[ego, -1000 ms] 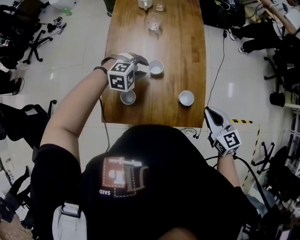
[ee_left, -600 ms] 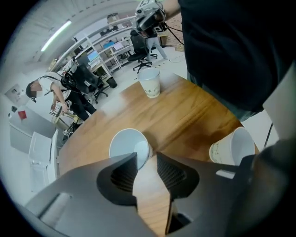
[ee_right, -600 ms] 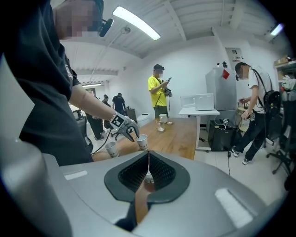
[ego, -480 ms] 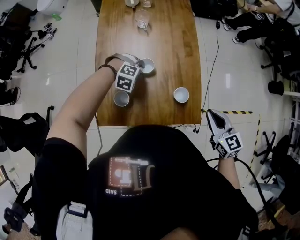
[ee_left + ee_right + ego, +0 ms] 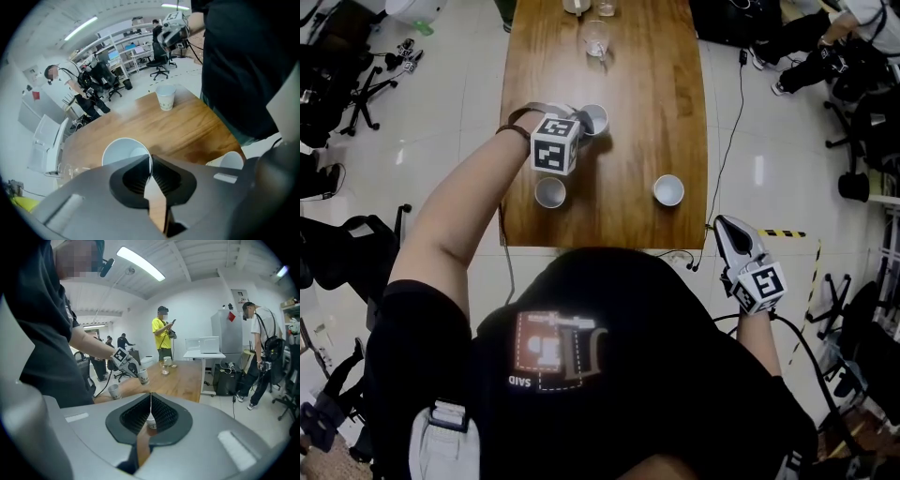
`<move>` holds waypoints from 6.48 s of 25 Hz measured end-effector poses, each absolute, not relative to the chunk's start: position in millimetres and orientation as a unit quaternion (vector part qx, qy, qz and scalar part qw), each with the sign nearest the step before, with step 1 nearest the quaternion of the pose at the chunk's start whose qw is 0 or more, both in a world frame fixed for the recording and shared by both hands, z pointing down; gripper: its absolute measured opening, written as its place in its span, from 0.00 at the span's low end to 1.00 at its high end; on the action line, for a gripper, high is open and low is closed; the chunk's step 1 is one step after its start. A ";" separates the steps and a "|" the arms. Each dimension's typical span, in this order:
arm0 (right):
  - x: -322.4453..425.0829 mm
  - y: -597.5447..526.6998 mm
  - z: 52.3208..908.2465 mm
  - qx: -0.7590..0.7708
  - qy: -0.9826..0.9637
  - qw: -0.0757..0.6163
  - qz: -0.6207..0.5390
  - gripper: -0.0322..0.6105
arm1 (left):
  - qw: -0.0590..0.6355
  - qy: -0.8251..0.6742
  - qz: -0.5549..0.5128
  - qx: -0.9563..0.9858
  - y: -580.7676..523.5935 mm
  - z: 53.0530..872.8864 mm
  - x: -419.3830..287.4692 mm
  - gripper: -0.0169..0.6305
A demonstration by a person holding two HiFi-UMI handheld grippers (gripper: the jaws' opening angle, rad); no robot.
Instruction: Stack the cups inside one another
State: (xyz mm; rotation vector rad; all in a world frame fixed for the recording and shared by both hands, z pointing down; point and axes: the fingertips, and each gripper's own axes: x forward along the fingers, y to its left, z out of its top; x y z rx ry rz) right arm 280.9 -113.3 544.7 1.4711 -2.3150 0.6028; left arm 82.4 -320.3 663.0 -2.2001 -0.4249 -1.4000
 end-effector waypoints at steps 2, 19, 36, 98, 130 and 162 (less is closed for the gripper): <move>275.4 -121.4 541.9 0.510 -0.820 0.162 0.204 0.08 | 0.238 -0.139 -0.504 -0.819 -318.9 636.8 73.9 0.05; 204.0 -166.4 522.1 0.440 -0.872 0.148 0.155 0.08 | 0.177 -0.106 -0.537 -0.818 -215.1 599.3 -37.5 0.05; 205.5 -143.7 519.5 0.444 -0.869 0.161 0.150 0.08 | 0.145 -0.072 -0.572 -0.804 -206.4 649.1 -44.6 0.22; 246.8 -118.7 526.0 0.503 -0.835 0.079 0.205 0.08 | 0.234 -0.139 -0.487 -0.830 -194.5 597.6 47.0 0.06; 312.3 -104.5 502.8 0.545 -0.817 0.054 0.183 0.08 | 0.055 0.023 -0.277 -0.959 -221.4 501.8 141.0 0.22; 211.0 -180.7 478.7 0.463 -0.868 0.043 0.176 0.07 | -0.197 0.314 -0.001 -0.929 -245.5 499.2 -93.2 0.03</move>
